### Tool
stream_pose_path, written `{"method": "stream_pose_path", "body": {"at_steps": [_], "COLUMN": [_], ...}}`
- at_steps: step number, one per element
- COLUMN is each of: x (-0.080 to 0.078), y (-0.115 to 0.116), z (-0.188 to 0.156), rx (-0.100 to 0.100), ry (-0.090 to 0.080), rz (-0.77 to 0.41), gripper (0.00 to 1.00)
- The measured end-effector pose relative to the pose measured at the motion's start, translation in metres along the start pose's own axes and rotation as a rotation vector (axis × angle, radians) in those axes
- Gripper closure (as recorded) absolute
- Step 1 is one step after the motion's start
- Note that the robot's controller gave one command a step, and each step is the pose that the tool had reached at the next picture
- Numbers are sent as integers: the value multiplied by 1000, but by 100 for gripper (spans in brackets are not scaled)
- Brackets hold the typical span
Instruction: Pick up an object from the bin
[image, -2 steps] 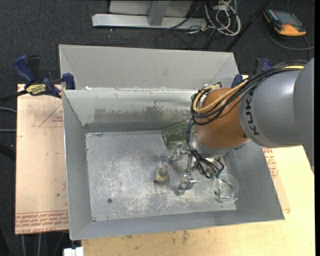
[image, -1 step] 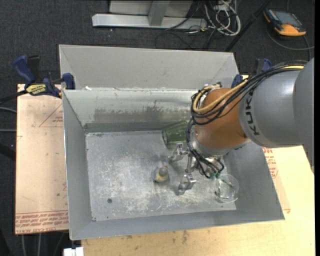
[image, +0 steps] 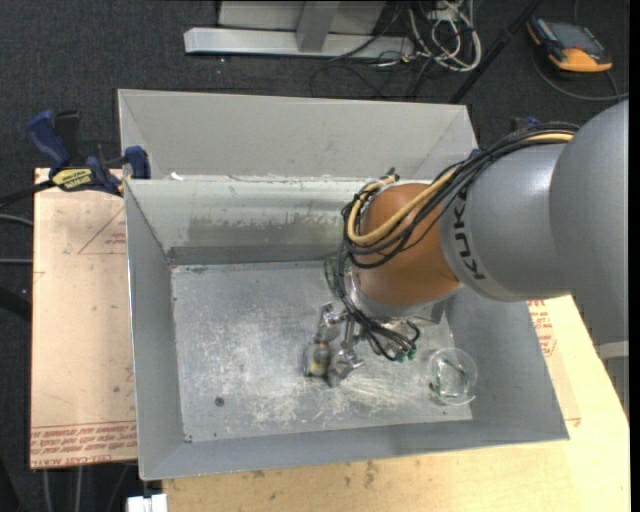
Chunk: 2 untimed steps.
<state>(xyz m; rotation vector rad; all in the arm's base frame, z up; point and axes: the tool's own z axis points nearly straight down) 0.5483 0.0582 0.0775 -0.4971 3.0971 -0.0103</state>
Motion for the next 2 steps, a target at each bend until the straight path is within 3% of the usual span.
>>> {"method": "stream_pose_path", "body": {"at_steps": [1, 2], "x": [0, 61], "y": [0, 15], "z": [0, -195], "rx": [0, -9], "ry": [0, 4], "rz": [0, -77], "gripper": [100, 100]}}
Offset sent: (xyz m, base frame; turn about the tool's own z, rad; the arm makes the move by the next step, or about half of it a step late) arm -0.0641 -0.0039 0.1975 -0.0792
